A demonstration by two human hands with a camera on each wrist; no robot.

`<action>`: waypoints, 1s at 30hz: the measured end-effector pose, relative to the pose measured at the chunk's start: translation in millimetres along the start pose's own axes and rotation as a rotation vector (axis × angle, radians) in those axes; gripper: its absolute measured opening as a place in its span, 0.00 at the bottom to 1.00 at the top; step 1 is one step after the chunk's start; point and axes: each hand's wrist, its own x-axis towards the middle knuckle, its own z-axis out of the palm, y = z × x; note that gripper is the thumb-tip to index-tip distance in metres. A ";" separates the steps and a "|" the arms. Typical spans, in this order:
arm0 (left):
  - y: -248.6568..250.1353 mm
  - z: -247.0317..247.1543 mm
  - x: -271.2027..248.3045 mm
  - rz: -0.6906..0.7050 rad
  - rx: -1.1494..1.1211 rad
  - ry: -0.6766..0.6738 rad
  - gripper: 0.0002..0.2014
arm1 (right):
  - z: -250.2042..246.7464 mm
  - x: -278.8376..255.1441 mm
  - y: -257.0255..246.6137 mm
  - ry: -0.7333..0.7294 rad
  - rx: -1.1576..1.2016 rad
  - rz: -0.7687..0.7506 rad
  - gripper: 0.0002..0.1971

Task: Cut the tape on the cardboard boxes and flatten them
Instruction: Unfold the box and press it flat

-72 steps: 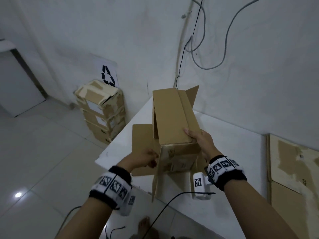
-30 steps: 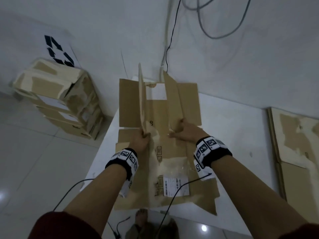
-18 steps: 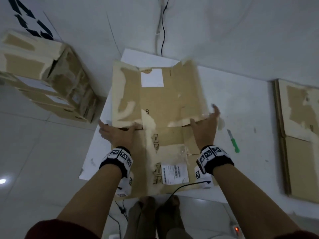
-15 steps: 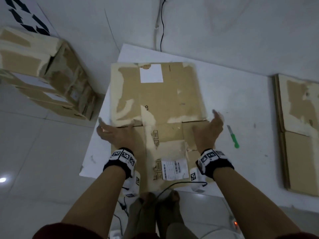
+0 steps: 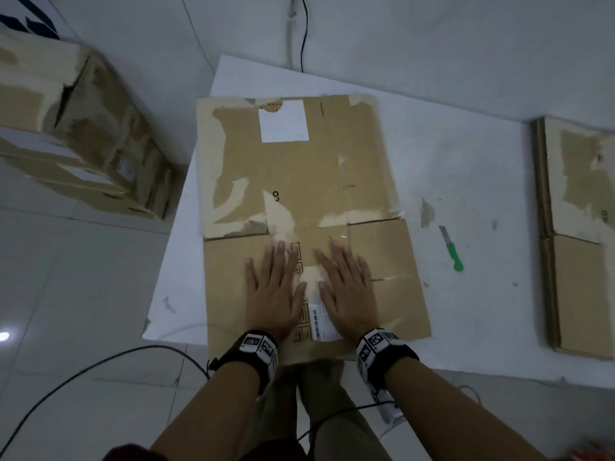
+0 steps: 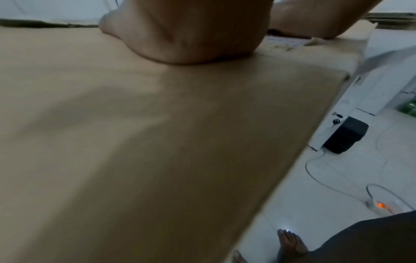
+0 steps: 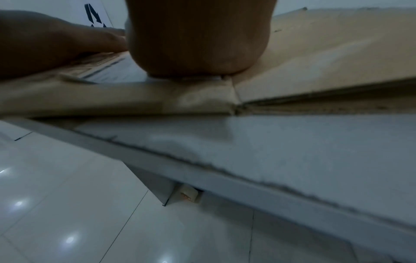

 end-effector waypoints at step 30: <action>-48.2 -27.1 192.5 -0.128 -0.069 0.098 0.31 | -25.5 200.8 33.3 0.085 0.034 0.014 0.33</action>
